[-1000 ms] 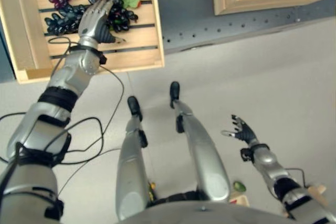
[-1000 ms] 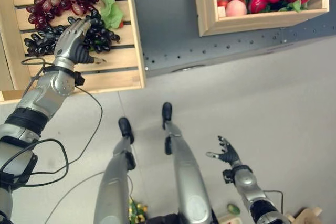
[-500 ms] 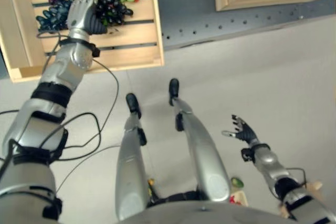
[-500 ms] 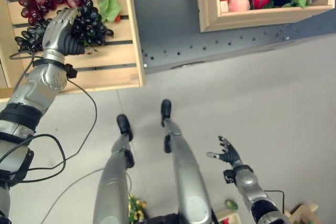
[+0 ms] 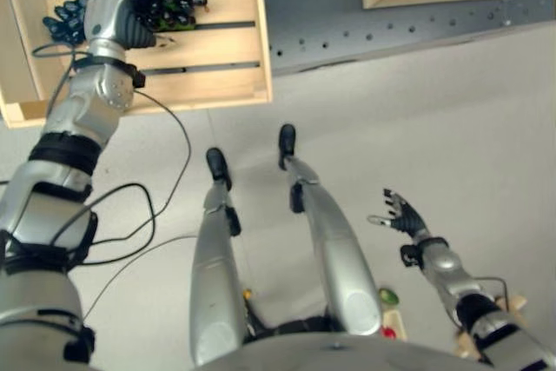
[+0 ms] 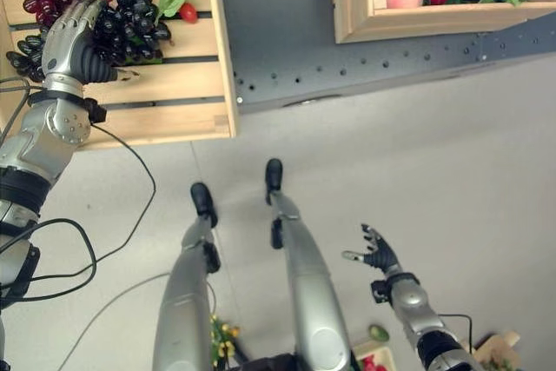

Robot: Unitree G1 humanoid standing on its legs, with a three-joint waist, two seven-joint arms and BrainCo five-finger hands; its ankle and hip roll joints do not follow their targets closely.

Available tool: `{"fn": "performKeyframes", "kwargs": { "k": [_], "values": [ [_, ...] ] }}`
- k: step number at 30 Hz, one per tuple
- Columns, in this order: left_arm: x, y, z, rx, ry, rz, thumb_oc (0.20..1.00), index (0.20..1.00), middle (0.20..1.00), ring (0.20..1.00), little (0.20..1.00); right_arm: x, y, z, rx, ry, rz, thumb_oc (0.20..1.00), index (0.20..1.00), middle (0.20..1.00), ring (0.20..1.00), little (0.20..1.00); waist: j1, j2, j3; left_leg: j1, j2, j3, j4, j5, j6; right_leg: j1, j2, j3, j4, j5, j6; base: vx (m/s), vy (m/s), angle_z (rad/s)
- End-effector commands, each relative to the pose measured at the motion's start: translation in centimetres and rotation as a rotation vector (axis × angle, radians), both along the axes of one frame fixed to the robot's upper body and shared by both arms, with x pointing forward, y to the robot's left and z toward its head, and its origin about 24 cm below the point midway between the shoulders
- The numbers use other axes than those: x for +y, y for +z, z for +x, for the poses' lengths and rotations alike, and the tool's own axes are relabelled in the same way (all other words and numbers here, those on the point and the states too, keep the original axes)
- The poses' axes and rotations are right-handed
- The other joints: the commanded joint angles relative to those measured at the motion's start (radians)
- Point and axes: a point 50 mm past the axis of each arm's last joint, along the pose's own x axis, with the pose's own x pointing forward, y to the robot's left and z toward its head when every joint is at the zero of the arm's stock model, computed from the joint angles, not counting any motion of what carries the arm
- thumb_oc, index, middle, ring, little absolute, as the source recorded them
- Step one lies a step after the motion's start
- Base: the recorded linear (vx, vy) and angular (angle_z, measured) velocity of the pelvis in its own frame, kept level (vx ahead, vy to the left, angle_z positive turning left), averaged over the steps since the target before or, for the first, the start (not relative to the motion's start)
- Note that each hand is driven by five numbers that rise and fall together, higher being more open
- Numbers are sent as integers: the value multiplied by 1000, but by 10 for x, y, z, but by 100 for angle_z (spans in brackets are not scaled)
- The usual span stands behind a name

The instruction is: Pick up the fruits from the basket on one side to the basket on the other side

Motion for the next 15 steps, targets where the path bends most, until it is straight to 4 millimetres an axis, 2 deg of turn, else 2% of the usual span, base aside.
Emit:
{"fn": "performKeyframes", "kwargs": {
  "k": [1,7,14,15],
  "values": [
    [25,-6,-9,16,79,-28,1000,1000,1000,1000,1000,-12,0,-17,-1,-3,1,1000,1000,1000,1000,1000,3,-36,4,-43,-25,5,82,-90,64,1,13,27,61,-54,99,0,0,0],
    [20,-25,-7,77,62,-45,1000,1000,1000,1000,1000,-10,3,-16,-17,6,11,1000,1000,1000,1000,1000,0,-41,5,-55,-24,7,95,-93,65,-12,17,32,67,-52,98,0,0,0],
    [17,-32,-6,98,56,-48,1000,1000,1000,1000,1000,-10,5,-15,-24,10,4,1000,1000,1000,1000,1000,-2,-39,5,-57,-23,4,97,-92,66,-11,15,29,69,-51,96,0,0,0],
    [17,-32,-6,99,59,-47,645,645,645,645,645,-11,6,-14,-28,12,3,1000,1000,1000,1000,1000,-1,-38,5,-57,-23,3,92,-89,65,-12,15,30,67,-50,96,0,0,0]
  ]
}}
